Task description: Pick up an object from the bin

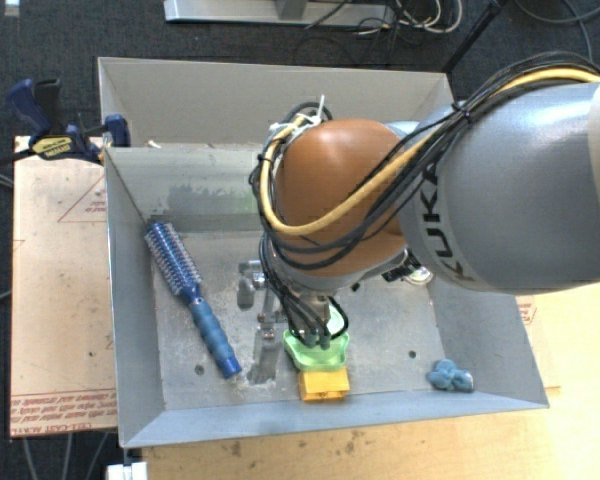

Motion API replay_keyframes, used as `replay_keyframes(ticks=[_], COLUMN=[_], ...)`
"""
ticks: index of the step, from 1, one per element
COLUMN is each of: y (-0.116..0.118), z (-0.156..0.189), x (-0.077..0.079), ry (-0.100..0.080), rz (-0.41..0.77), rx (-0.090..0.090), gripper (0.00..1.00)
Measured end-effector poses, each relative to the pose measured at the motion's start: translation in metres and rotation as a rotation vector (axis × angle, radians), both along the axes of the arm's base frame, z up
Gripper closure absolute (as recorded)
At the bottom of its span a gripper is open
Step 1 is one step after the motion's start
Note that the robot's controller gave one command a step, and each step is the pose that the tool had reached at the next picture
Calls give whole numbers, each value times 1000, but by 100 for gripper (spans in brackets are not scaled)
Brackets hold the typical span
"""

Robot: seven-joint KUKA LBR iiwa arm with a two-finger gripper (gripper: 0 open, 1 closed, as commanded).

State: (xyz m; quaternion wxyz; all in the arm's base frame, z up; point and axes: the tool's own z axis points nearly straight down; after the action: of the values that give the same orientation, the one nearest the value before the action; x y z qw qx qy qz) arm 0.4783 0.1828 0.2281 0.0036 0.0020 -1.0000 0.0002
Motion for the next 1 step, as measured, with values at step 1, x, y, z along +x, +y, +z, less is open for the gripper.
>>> replay_keyframes(ticks=[1], y=[-67], z=[-53], x=[26], ry=[-3], rz=[-15], rx=[-3], gripper=[0])
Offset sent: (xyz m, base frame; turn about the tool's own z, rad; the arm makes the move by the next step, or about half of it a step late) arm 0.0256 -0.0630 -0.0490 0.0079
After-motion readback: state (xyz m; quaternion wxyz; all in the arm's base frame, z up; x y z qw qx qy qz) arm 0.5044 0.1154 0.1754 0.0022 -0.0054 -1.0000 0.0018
